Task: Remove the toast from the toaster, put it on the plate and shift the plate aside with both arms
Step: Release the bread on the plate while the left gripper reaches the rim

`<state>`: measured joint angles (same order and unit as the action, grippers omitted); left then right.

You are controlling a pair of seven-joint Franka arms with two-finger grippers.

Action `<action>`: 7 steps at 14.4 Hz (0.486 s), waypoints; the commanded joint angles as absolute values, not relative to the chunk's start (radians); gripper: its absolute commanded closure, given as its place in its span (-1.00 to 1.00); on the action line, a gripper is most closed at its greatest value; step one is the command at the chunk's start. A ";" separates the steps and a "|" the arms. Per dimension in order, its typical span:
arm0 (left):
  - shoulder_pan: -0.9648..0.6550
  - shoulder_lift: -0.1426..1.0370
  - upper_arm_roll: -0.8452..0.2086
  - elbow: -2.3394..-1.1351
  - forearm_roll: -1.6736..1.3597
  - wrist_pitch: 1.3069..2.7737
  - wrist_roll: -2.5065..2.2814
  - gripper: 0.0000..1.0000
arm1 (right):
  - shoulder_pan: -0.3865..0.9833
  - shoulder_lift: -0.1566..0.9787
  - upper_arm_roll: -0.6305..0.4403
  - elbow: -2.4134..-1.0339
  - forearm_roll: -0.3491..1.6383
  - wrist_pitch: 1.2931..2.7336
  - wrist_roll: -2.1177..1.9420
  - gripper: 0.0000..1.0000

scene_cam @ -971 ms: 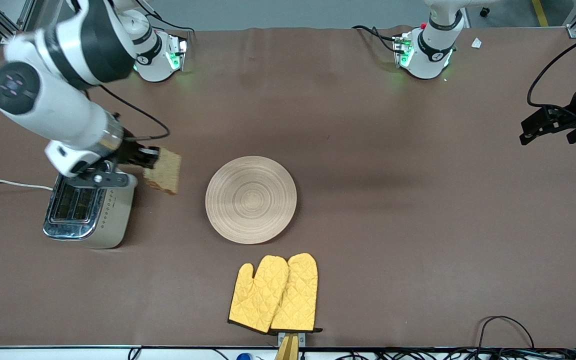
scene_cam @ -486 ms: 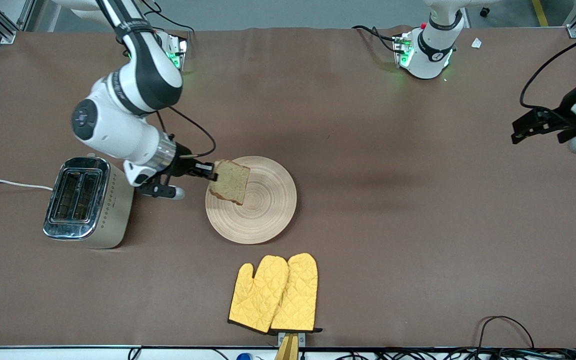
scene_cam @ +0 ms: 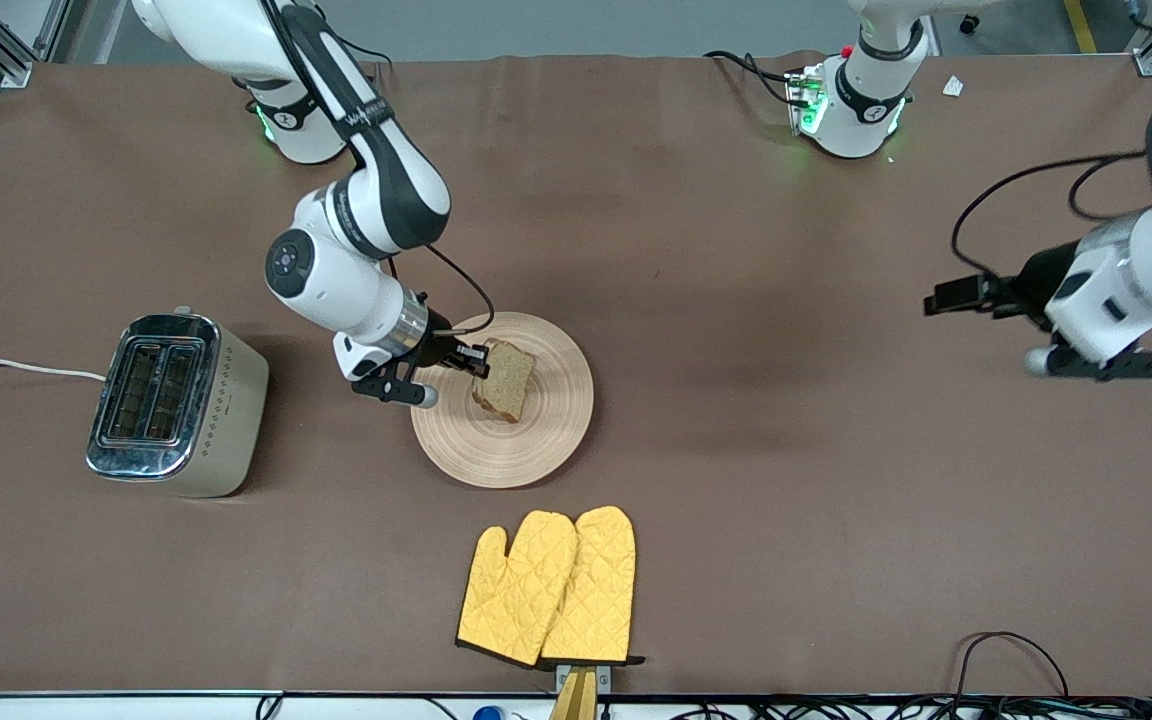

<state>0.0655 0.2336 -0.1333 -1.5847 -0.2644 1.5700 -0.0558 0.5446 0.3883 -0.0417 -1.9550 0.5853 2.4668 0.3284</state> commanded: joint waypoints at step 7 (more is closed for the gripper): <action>-0.032 0.555 -0.135 -1.569 -0.701 1.748 -0.106 -1.00 | 0.462 0.368 -0.051 -2.075 0.611 2.473 0.112 0.70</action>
<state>0.0057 0.5193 -0.1365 -1.5869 -0.6393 1.7146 -0.0609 0.4666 0.3924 -0.0607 -2.0459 0.5858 2.4662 0.1367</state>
